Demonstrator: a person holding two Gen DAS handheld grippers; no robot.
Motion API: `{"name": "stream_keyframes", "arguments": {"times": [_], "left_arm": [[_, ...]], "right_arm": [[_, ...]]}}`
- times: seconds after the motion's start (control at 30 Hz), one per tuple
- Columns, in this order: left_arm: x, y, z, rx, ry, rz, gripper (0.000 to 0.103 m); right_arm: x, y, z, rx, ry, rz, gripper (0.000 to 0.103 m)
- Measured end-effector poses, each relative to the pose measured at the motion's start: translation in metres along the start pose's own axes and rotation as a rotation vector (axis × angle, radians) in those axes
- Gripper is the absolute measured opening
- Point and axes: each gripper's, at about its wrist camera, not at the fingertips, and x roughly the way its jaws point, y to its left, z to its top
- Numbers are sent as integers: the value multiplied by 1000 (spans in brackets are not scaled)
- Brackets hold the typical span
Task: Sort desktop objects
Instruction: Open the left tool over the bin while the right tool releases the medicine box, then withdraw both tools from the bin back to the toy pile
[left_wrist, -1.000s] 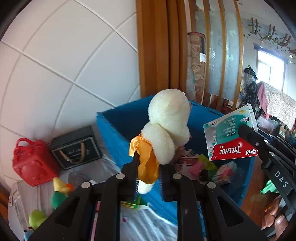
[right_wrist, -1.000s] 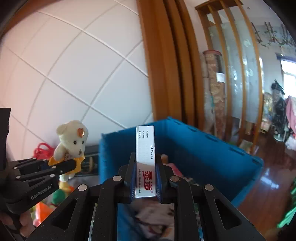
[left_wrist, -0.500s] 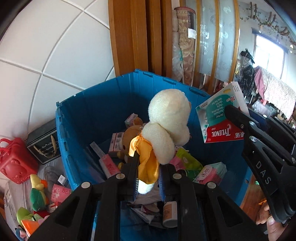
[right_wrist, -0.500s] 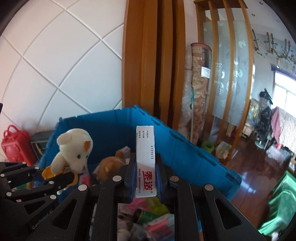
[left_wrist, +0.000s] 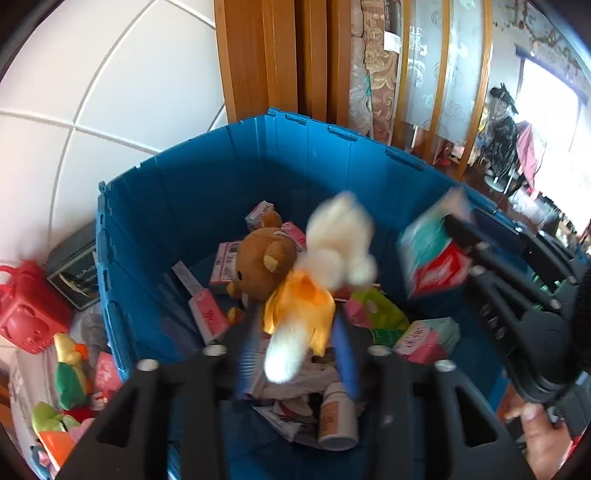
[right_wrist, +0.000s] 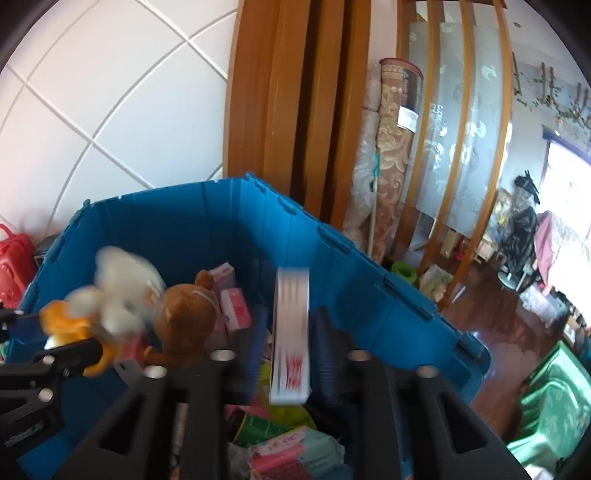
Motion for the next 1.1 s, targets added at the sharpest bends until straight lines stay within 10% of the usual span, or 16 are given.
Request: {"name": "stream_keyframes", "arguments": {"times": [0.07,0.1,0.43,0.6,1.1], "left_arm": [[-7,1,-3,1,-29,4,67],[-10,1,-4,5,-44,10,72],[-76,29,-36,-49,-268,28,73],[-98,58,-62,-101,-247,60,73],[-183,231,-227,-288,-257,411,73]], "right_arm": [[-2,-1,-2,11,-2,0,99],[-6,-1,-3,9,-14,-1,103],[-64,-2,-1,60,-134,51,103],[-110,17,3,90,-232,160,103],[-181,207,-33,-55,-232,489,103]]}}
